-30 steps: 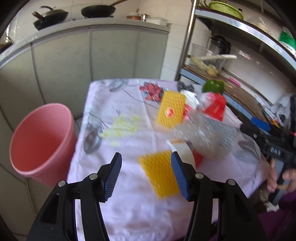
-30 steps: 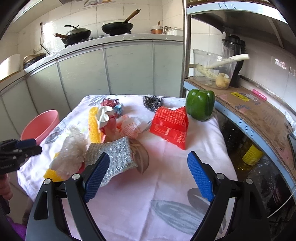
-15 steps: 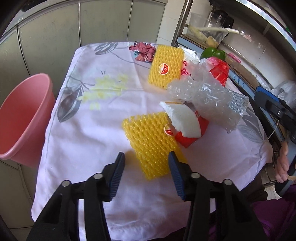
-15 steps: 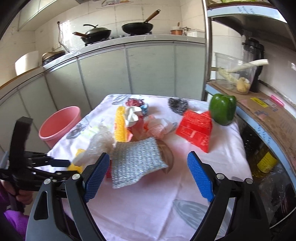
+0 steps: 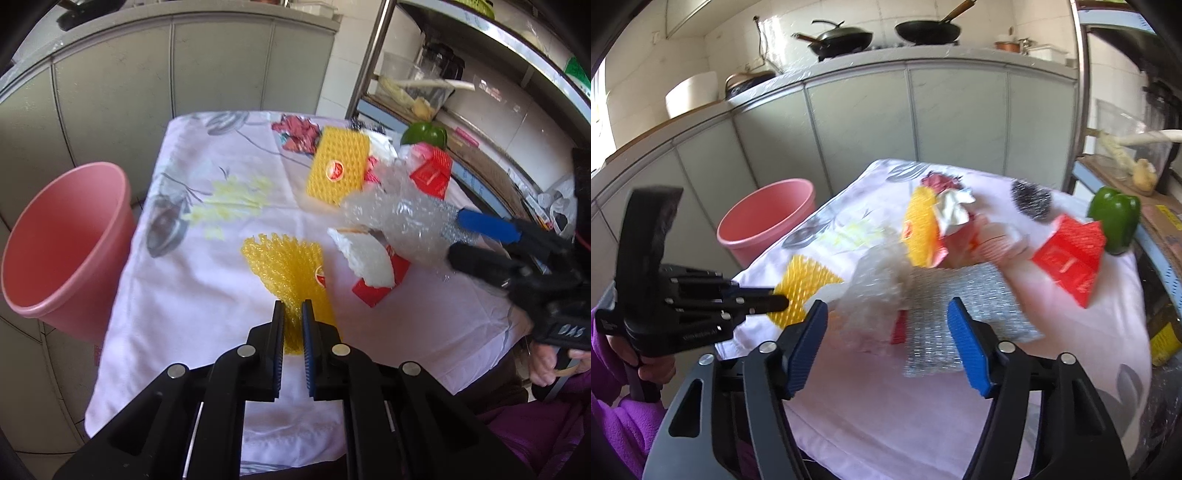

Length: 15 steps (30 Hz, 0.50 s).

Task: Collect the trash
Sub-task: 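Close the left tool on the yellow foam net while the right tool grasps the bubble wrap, then carry both items over the pink bucket and open both tools to drop them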

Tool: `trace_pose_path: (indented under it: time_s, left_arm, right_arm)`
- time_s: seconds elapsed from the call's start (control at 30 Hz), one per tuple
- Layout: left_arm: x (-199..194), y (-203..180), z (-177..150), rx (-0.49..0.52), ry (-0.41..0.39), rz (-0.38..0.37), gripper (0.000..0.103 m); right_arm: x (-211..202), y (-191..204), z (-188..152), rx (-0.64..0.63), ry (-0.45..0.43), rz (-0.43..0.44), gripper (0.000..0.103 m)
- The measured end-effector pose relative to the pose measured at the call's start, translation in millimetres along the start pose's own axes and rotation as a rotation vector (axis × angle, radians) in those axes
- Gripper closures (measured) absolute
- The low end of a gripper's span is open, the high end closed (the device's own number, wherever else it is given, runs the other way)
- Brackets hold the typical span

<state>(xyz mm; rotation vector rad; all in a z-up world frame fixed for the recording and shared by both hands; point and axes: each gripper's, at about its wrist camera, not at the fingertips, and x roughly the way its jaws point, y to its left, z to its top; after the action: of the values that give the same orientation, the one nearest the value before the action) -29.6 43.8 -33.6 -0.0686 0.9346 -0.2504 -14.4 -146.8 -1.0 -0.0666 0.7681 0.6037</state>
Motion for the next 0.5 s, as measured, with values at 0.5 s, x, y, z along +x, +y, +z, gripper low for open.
trace_pose_path:
  time_s: [0.5]
  left_arm:
    - [-29, 13, 5, -0.02, -0.121, 0.026, 0.094]
  right_arm:
    - [1, -4, 8, 0.043, 0.016, 0.049, 0.078]
